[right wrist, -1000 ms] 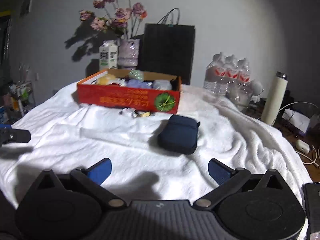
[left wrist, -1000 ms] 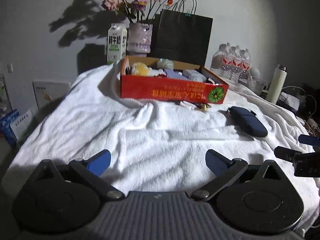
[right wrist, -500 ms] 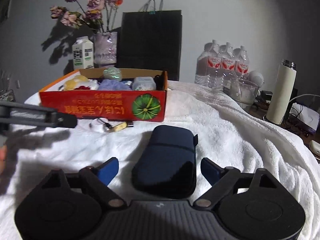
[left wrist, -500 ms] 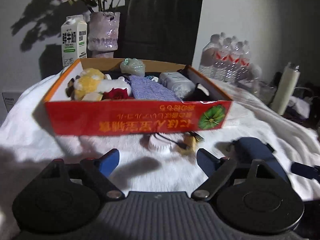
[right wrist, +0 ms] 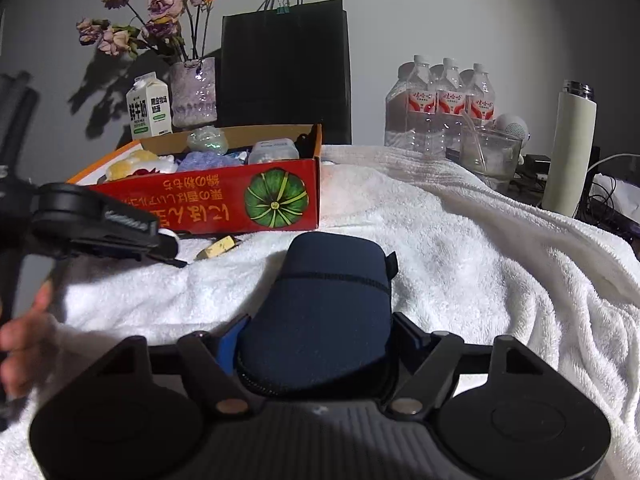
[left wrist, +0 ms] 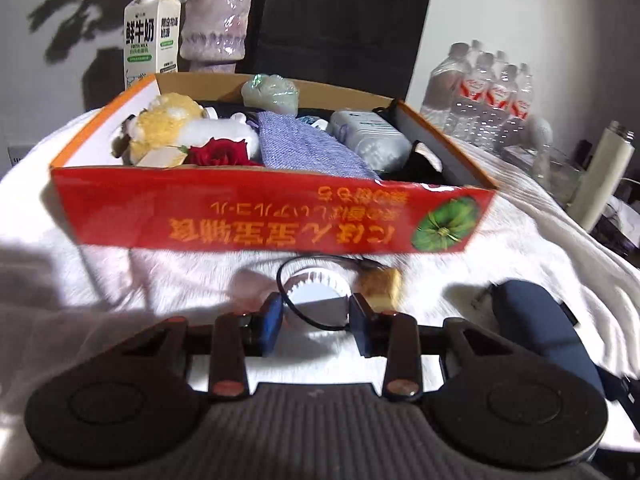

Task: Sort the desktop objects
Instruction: 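Grasp the navy zip case with the right gripper while the left grasps the black cable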

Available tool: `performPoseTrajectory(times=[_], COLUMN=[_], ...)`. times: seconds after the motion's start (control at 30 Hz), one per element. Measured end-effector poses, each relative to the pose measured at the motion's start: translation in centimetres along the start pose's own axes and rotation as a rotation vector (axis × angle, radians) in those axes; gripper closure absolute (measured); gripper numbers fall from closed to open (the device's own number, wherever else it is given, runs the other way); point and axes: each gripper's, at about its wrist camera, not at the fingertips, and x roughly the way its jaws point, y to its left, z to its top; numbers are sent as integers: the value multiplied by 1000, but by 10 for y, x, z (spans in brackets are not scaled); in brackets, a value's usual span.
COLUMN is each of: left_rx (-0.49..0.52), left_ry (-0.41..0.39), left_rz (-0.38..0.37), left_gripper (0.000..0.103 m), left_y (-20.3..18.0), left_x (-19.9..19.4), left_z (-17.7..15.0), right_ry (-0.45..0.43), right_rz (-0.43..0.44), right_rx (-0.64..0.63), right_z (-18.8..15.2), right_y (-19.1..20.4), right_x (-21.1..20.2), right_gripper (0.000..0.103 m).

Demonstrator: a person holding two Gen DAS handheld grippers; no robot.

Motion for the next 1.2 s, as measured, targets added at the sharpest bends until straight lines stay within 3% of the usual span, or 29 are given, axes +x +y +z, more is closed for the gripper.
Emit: performPoseTrajectory(times=[0.07,0.1,0.2,0.47,0.57,0.6,0.63,0.7,0.77,0.8,0.83,0.9,0.97,1.07,1.2], left_rx=[-7,-26,-128,-145,-132,-114,-101,-104,-106,-106,-107,-131,-151,-126,-114], left_ry=[4,26,104,74,22,-6,-25,-40,-54,-49,-29,0,-12,-65,-126], left_rz=[-7,-21,-94,-123,-109,-116,-109,-75,-86,-78,-70,-93,-110,-155,-213], left_gripper=[67,102,102,101,82,63,58,59,63,73,100,100,100,100,100], left_y=[3,7,25,44,44,42,39,35,32,31,30,33,34,32,39], left_x=[-13,-17,-28,-72,-66,-59,-50,-31,-15,-6,1,6,-8,-53,-117], left_z=[-5,-8,-22,-47,-29,-20,-10,9,24,29,32,30,21,8,-3], right_ry=[2,4,14,19,3,11,29,42,31,24,10,9,20,20,8], right_rz=[7,16,56,138,172,172,160,128,107,105,98,61,27,34,50], right_rx=[-7,-11,3,5,22,23,5,-35,-45,-52,-58,-65,-71,-68,-41], right_z=[0,0,-1,-17,-19,-19,-19,-20,-19,-17,-16,-12,-11,-13,-10], right_y=[1,1,0,1,2,3,6,15,20,22,24,26,27,29,28], right_x=[-3,-5,-17,-59,-64,-61,-56,-49,-45,-44,-42,-32,-19,-16,-33], right_gripper=[32,32,33,34,33,32,31,28,26,26,24,24,34,42,46])
